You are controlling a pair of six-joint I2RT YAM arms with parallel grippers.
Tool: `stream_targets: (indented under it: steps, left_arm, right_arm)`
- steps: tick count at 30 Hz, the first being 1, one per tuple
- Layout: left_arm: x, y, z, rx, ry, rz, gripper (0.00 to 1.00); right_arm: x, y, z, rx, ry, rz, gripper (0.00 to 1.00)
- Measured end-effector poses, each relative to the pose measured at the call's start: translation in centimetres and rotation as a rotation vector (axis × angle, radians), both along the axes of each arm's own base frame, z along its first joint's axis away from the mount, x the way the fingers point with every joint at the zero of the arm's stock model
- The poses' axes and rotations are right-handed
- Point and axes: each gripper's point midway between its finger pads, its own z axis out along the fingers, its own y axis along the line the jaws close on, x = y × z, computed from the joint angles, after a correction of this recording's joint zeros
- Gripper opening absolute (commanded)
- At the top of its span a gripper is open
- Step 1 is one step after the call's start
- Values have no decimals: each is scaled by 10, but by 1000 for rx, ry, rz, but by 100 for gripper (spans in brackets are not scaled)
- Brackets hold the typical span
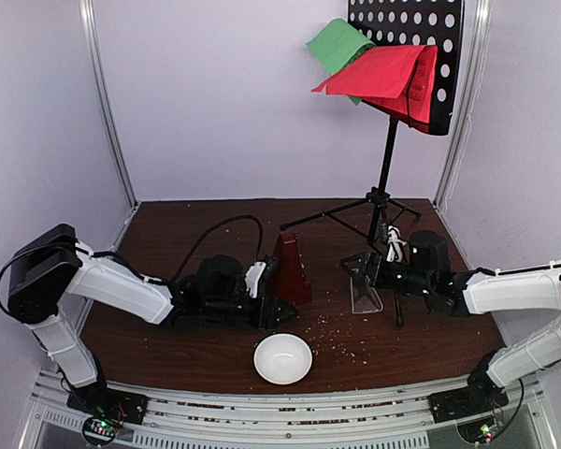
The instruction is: Pack up the instrument practice props
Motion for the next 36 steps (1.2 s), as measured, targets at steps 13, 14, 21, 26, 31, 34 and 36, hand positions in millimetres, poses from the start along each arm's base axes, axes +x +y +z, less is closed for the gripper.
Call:
stream_targets:
  steps: [13, 14, 21, 26, 31, 34, 36]
  left_arm:
    - [32, -11, -26, 16, 13, 136, 54]
    - [34, -10, -27, 22, 7, 150, 54]
    - [52, 1, -41, 61, -20, 236, 54]
    - [73, 11, -37, 41, -40, 291, 54]
    - [97, 21, -30, 2, -75, 335, 54]
    - [103, 24, -30, 1, -92, 341, 52]
    - [107, 25, -29, 4, -105, 340, 52]
  right_arm:
    - [-5, -10, 16, 34, -66, -29, 86]
    - [-5, -10, 17, 36, -68, -29, 86]
    - [-5, -9, 20, 51, -87, -27, 86]
    - [-7, -9, 22, 57, -94, -18, 87]
    - [-9, -7, 28, 65, -113, -3, 88]
    - [-11, -6, 29, 62, -120, 9, 91]
    - [-13, -4, 29, 54, -128, 26, 91]
